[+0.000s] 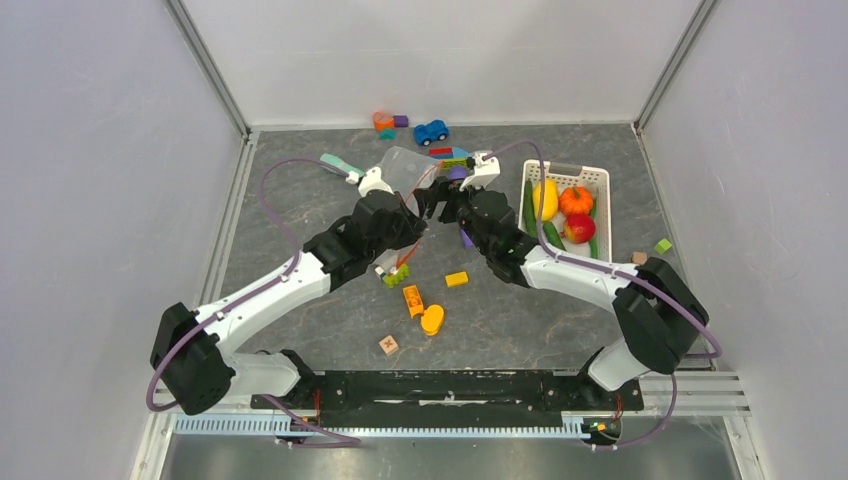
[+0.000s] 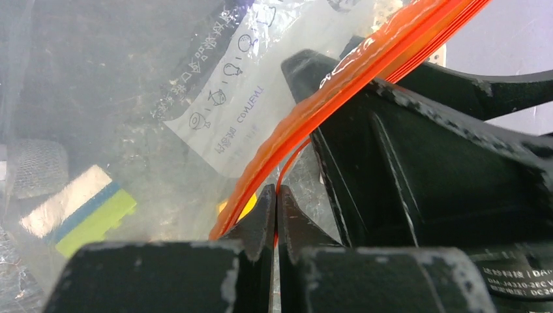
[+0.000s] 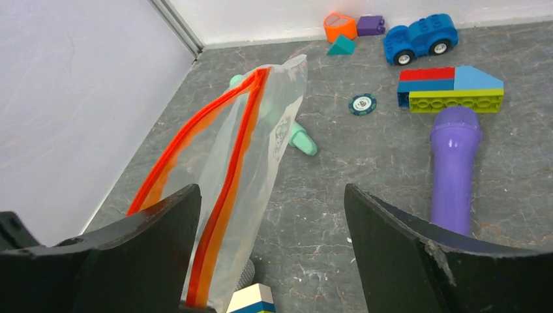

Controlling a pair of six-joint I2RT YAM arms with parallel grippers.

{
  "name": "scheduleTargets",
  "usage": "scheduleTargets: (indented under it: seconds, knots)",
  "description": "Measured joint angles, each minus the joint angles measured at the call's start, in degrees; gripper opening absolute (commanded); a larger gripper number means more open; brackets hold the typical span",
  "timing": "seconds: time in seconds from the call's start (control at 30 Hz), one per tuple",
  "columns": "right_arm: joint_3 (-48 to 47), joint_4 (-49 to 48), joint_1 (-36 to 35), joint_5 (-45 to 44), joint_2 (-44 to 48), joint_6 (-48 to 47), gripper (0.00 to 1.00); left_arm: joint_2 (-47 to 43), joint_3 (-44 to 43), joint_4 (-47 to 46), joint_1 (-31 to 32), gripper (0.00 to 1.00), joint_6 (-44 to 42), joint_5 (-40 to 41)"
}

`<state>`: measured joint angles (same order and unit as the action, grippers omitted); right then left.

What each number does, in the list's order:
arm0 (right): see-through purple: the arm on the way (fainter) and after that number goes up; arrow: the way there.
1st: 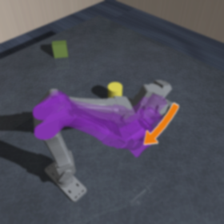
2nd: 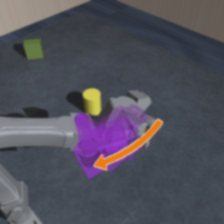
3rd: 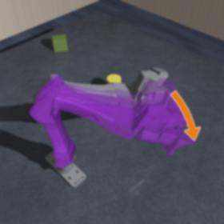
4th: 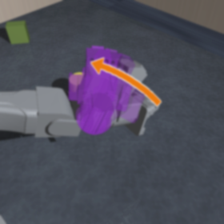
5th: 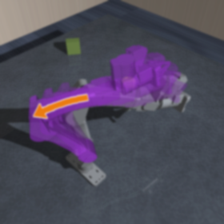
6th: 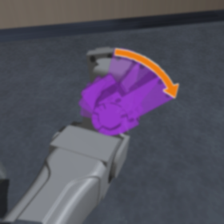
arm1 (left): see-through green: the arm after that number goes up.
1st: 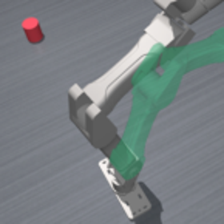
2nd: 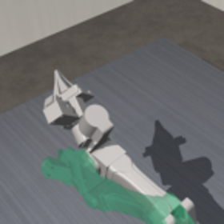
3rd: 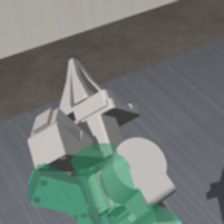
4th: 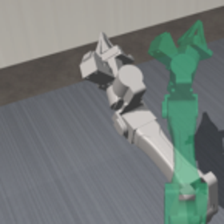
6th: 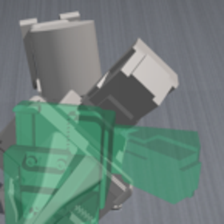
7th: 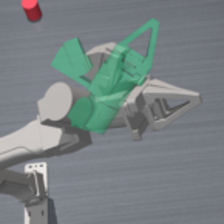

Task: Place the food in the zip-top bag and seal the zipper
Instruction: Open the zipper of the food storage bag.

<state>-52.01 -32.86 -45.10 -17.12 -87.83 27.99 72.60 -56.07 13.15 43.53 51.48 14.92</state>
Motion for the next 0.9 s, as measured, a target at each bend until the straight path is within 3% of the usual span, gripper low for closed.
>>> scheduleTargets:
  seconds: [0.2, 0.27, 0.5, 0.53, 0.9]
  knots:
    - [-0.76, 0.42, -0.02, -0.94, -2.49, 1.16, 0.27, 0.00, 0.15, 0.07, 1.03, 0.14, -0.83, -0.04]
    - [-0.83, 0.33, -0.13, -1.05, -3.04, 1.62, 0.01, 0.00, 0.15, 0.13, 1.42, 0.23, -1.55, -0.22]
    - [-0.83, 0.33, -0.04, -1.29, -3.32, 2.14, 0.00, -0.15, 0.33, 0.81, 1.90, 0.95, -5.70, -2.19]
    - [-0.83, 0.33, 0.15, -1.14, -3.30, 1.99, 0.00, -0.26, 0.35, 0.96, 1.86, 0.99, -6.36, -3.04]
    - [1.79, 0.87, 0.11, 2.73, -0.09, -1.25, 0.00, -10.51, 0.20, 1.86, 2.19, 1.00, -14.40, -11.63]
